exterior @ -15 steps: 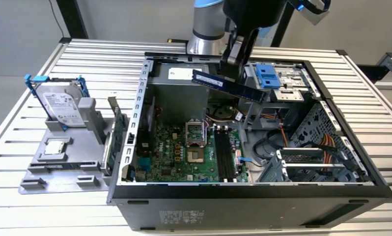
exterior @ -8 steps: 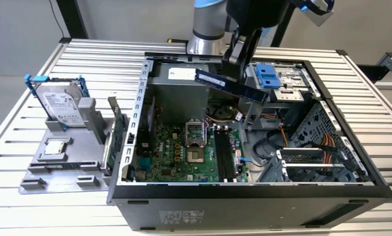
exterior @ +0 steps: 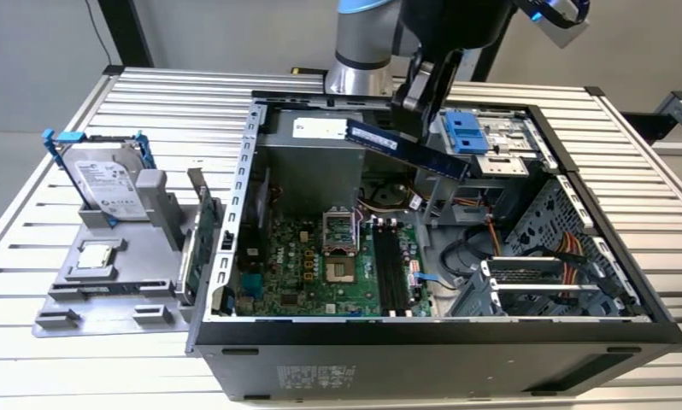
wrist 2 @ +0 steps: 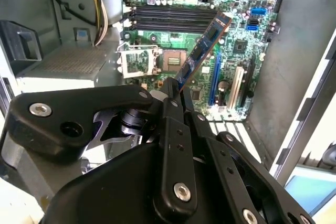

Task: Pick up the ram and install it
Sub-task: 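Insert the ram into the slot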

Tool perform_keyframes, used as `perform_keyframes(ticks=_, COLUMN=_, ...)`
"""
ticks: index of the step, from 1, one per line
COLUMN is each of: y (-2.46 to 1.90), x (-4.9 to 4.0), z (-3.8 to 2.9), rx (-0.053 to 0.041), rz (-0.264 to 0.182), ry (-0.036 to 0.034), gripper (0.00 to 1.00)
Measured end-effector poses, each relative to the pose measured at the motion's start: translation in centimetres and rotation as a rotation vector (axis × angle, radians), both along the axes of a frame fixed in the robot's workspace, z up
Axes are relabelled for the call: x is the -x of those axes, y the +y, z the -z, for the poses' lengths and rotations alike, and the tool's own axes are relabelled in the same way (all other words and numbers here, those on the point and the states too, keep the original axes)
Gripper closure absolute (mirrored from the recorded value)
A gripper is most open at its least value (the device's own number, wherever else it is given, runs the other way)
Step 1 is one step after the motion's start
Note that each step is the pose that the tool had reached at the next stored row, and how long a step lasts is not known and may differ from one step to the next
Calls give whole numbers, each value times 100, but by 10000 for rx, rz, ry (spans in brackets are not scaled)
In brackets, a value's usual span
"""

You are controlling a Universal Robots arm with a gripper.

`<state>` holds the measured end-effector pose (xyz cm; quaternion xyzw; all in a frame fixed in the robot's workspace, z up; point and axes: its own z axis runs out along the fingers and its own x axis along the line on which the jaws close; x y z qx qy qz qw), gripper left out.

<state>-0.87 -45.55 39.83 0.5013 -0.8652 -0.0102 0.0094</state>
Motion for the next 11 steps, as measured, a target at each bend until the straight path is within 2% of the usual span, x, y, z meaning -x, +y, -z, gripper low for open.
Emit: perform_keyframes(ticks=11, y=0, x=-77, z=0, rx=0, rz=498, ry=0, gripper=100)
